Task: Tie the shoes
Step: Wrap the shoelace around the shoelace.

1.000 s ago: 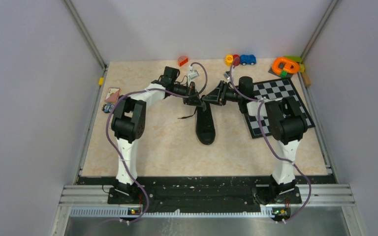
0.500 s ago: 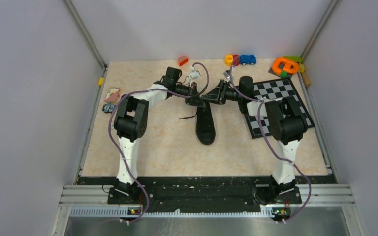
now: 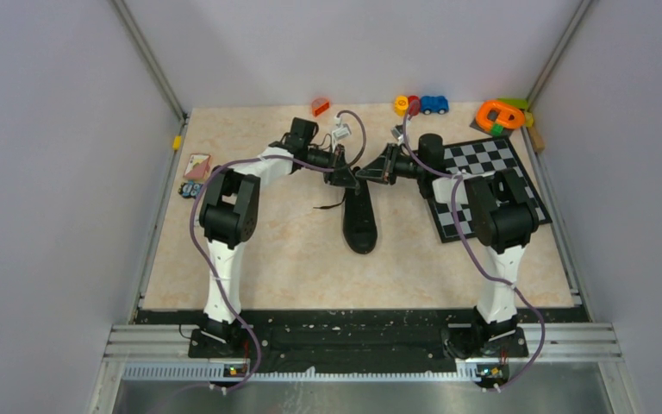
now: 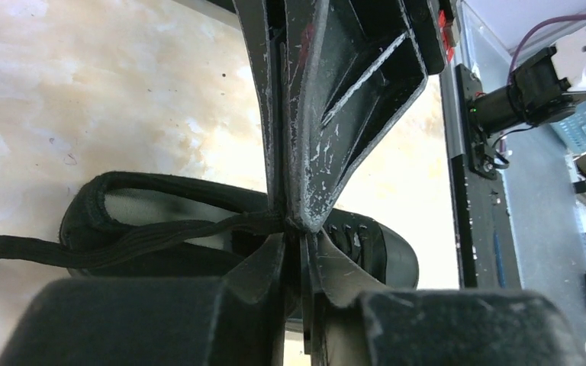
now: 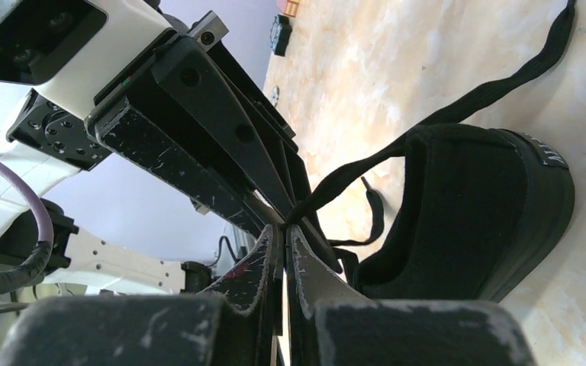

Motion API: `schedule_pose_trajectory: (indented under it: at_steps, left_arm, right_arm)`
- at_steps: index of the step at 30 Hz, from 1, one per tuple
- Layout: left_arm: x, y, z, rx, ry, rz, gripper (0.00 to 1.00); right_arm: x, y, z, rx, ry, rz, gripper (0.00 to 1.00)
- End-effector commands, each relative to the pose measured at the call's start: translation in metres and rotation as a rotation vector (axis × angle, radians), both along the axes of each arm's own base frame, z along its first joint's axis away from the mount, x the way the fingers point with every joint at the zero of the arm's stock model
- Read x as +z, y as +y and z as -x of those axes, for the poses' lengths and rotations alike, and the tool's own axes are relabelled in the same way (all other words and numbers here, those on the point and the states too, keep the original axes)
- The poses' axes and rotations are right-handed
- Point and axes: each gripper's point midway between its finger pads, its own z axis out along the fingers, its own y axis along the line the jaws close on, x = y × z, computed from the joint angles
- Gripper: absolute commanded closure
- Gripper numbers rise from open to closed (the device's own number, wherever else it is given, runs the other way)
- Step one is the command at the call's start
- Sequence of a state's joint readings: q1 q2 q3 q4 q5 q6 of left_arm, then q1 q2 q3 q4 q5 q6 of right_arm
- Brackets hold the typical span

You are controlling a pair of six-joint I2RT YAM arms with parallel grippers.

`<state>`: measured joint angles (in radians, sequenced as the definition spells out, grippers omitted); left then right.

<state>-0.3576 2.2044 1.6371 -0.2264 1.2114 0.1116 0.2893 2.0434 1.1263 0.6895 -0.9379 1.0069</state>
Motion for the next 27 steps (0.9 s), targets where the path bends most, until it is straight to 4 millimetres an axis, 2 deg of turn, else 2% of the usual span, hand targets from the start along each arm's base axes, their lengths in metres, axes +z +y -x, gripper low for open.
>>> schedule_pose_trajectory:
  at_steps: [1,3,6,7,16,25,27]
  left_arm:
    - [0.022,0.001,-0.003,-0.019,-0.106,0.003,0.83]
    - [0.019,0.005,0.0,-0.017,-0.117,-0.022,0.78]
    - [0.017,0.012,0.004,-0.019,-0.124,-0.05,0.53]
    - [0.016,0.014,0.005,-0.018,-0.128,-0.054,0.51]
    - [0.012,0.016,-0.002,0.025,-0.201,-0.048,0.54]
    - [0.011,0.012,-0.017,0.051,-0.261,-0.03,0.51]
    - [0.011,0.013,-0.016,0.044,-0.28,-0.031,0.54]
  right_arm:
    - [0.008,-0.001,-0.007,0.0,-0.034,-0.008,1.0]
    - [0.009,-0.002,-0.006,-0.002,-0.032,-0.007,1.0]
    - [0.008,-0.002,-0.006,-0.003,-0.03,-0.008,1.0]
    - [0.009,-0.002,-0.006,-0.003,-0.031,-0.011,1.0]
    - [0.012,-0.002,-0.005,-0.001,-0.034,-0.018,1.0]
    - [0.014,-0.001,-0.005,0.002,-0.035,-0.024,1.0]
    - [0.013,-0.002,-0.005,0.001,-0.032,-0.024,1.0]
